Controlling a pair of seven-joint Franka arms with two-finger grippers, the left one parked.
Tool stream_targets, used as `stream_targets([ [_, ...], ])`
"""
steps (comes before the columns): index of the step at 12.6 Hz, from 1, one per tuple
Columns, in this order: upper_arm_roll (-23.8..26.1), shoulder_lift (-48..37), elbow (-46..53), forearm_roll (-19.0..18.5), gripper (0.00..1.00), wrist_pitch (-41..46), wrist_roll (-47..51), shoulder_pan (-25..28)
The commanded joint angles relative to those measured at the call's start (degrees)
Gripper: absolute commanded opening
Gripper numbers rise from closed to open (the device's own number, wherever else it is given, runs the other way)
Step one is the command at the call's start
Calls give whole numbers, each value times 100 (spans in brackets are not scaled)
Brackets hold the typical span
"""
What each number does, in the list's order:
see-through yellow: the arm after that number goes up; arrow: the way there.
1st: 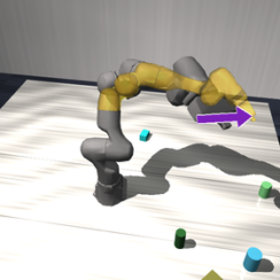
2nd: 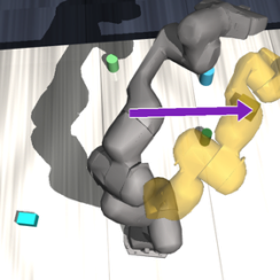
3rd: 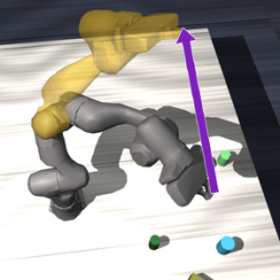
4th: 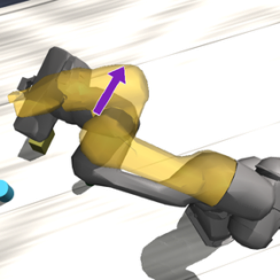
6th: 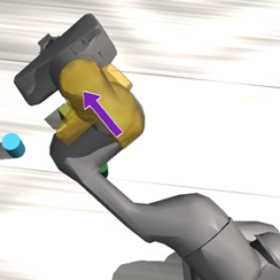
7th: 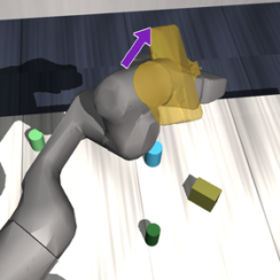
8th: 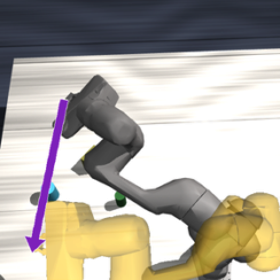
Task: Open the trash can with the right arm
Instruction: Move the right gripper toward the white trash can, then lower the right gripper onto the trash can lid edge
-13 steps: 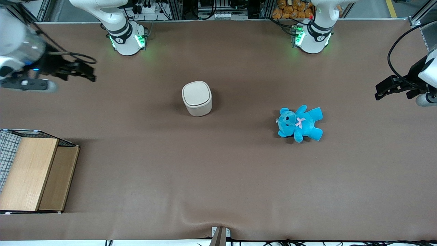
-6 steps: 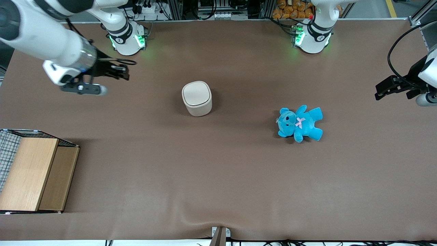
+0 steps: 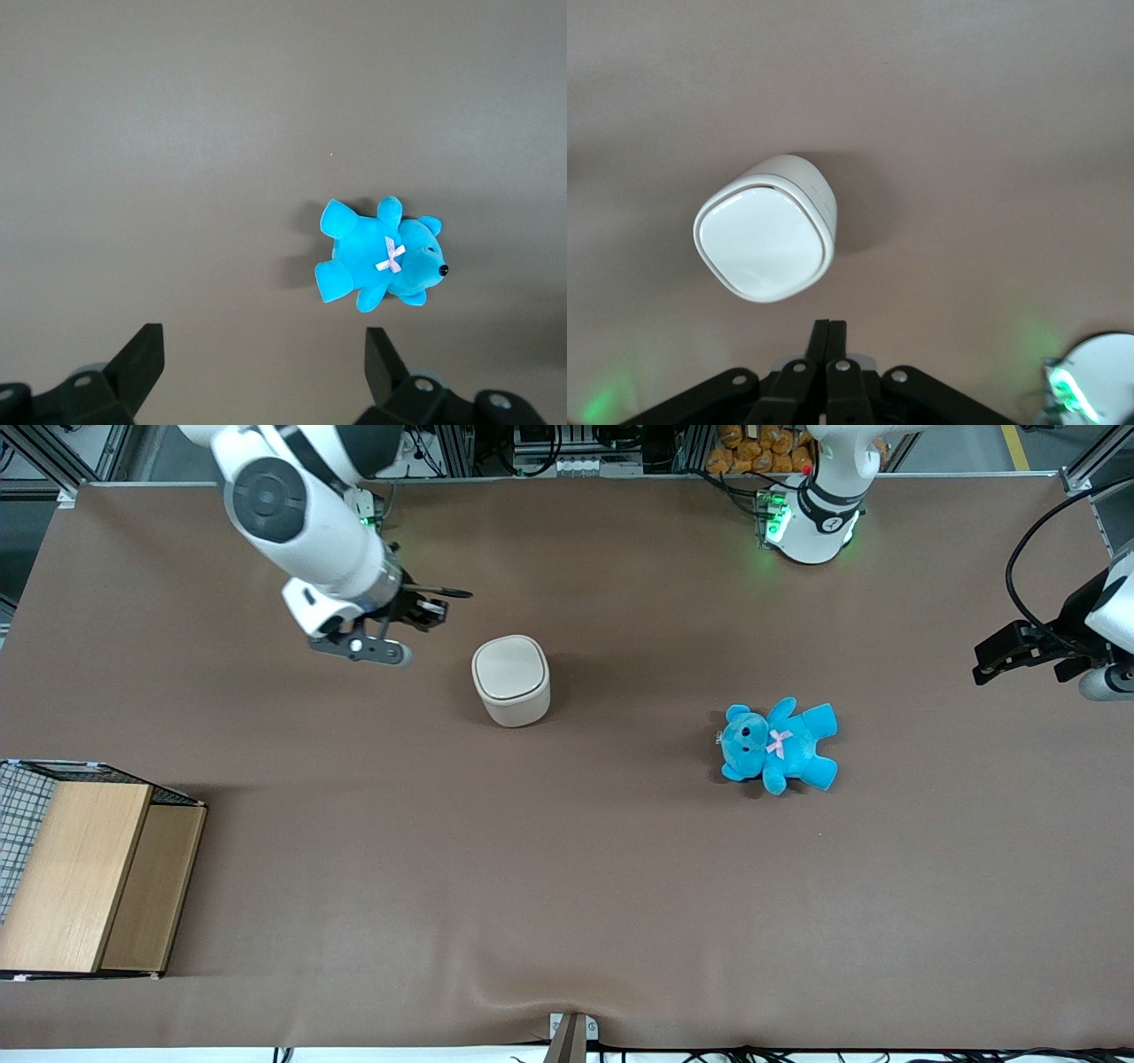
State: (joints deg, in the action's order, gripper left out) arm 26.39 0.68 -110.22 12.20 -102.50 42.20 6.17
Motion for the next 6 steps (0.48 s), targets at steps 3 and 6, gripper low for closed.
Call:
stream_targets([
  [3, 392, 264, -589, 72, 0, -1034, 656, 59],
  [6, 402, 598, -597, -15, 0, -1403, 737, 77],
])
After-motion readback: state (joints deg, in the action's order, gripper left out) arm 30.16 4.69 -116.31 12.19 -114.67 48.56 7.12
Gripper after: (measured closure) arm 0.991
